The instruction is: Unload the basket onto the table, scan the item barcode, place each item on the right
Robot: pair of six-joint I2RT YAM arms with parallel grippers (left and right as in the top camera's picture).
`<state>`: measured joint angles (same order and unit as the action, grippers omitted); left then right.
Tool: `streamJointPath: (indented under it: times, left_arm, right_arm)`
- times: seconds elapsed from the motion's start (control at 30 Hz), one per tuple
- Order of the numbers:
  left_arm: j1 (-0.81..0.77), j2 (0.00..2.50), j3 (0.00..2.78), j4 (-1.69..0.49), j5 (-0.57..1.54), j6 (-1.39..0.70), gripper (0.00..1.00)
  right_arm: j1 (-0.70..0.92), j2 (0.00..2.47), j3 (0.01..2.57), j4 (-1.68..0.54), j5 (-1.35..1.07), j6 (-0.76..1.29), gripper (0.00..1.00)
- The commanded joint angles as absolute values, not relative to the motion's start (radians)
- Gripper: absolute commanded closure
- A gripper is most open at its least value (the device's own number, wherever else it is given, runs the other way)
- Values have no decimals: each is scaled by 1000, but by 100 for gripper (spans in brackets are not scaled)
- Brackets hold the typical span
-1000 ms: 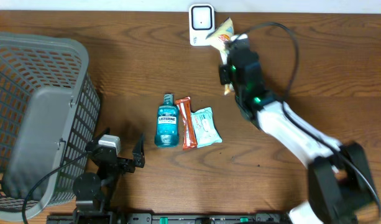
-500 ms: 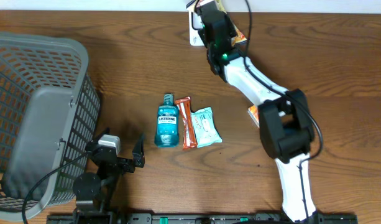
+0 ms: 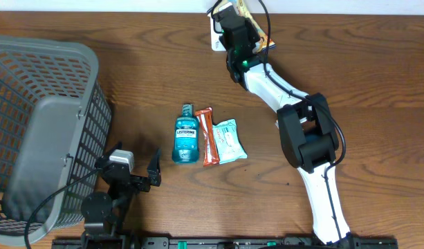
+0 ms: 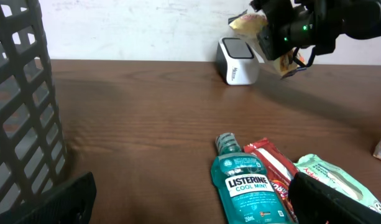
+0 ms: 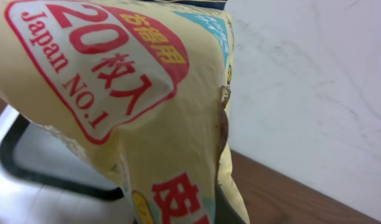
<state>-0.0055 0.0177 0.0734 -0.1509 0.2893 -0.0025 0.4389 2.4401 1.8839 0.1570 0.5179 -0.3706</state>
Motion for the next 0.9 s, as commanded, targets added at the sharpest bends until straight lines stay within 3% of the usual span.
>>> streamJointPath:
  times: [0.0, 0.33, 0.73, 0.87]
  left_arm:
    - [-1, 17, 55, -172, 294, 4, 2]
    - [-1, 17, 55, -172, 294, 4, 2]
    - [-1, 17, 55, -172, 294, 4, 2]
    - [-1, 17, 55, -172, 294, 4, 2]
  right_arm:
    - [432, 2453, 1917, 179, 545, -383, 99]
    - [441, 2509, 1917, 237, 664, -620, 99]
    - [458, 2522, 1918, 278, 719, -628, 99]
    - [484, 2521, 1919, 320, 712, -808, 99]
